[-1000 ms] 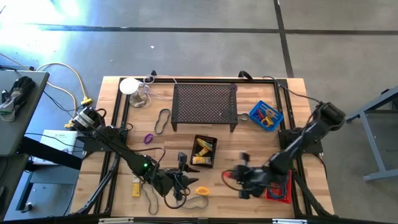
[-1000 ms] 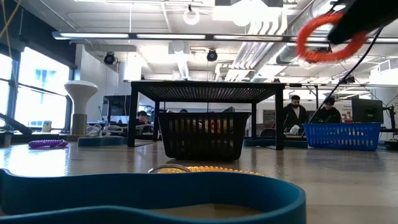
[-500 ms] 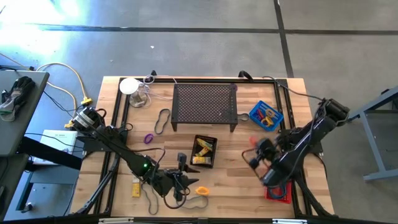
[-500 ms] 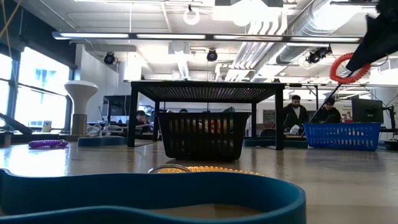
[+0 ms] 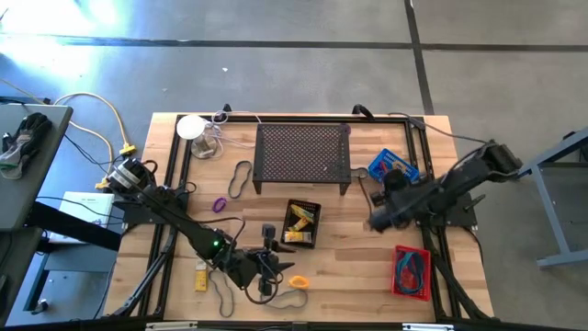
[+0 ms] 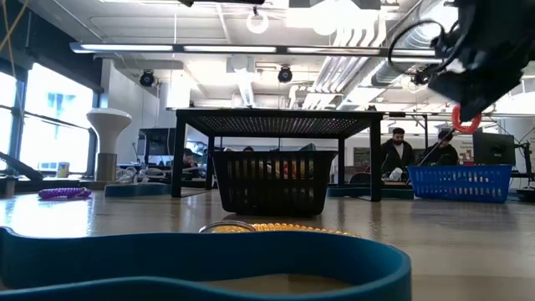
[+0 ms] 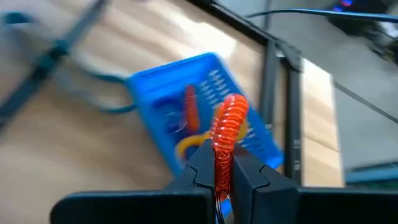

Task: Pick & Place Office Desk Supplies
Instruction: Put the orange spring keychain into the blue bin

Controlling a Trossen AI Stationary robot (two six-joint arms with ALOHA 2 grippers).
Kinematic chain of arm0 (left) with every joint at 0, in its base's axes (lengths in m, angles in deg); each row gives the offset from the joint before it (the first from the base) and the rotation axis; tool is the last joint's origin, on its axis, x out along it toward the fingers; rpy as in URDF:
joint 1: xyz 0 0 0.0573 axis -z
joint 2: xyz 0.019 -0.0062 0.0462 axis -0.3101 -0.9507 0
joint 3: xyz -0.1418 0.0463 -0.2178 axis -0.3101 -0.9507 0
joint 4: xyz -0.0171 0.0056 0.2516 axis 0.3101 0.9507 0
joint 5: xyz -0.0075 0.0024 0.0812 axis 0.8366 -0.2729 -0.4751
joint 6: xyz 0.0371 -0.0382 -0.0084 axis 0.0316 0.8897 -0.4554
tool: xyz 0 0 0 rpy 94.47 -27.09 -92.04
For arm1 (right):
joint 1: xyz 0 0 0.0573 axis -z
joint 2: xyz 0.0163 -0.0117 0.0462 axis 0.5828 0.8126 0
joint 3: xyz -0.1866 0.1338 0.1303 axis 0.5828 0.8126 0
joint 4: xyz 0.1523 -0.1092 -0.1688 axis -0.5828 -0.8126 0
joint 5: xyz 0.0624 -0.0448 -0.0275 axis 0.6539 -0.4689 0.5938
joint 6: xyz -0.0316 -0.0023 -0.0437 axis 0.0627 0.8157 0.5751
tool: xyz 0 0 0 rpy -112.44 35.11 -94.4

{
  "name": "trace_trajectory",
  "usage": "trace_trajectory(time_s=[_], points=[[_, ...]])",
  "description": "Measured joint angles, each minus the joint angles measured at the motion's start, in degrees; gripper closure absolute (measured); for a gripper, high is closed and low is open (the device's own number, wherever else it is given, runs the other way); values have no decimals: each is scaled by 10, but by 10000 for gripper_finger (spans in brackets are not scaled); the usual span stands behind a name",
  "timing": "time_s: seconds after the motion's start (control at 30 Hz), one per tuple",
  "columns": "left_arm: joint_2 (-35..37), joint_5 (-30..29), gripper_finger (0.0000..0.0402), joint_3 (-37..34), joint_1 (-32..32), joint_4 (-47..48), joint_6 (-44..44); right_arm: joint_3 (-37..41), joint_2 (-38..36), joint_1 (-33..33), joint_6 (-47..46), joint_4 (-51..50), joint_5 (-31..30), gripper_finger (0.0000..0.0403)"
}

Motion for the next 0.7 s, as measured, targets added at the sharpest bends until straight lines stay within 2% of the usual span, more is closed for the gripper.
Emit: trace_trajectory(time_s=[0.17,0.4,0.57,0.7], points=[[0,1,257,0,9,0,57,38,-22,106,72,33,2,395],[0,2,257,0,9,11,73,61,-42,222,237,168,33,390],[0,2,257,0,12,14,79,61,-36,260,330,222,39,357],[0,2,257,0,12,35,88,61,-37,273,346,239,43,316]])
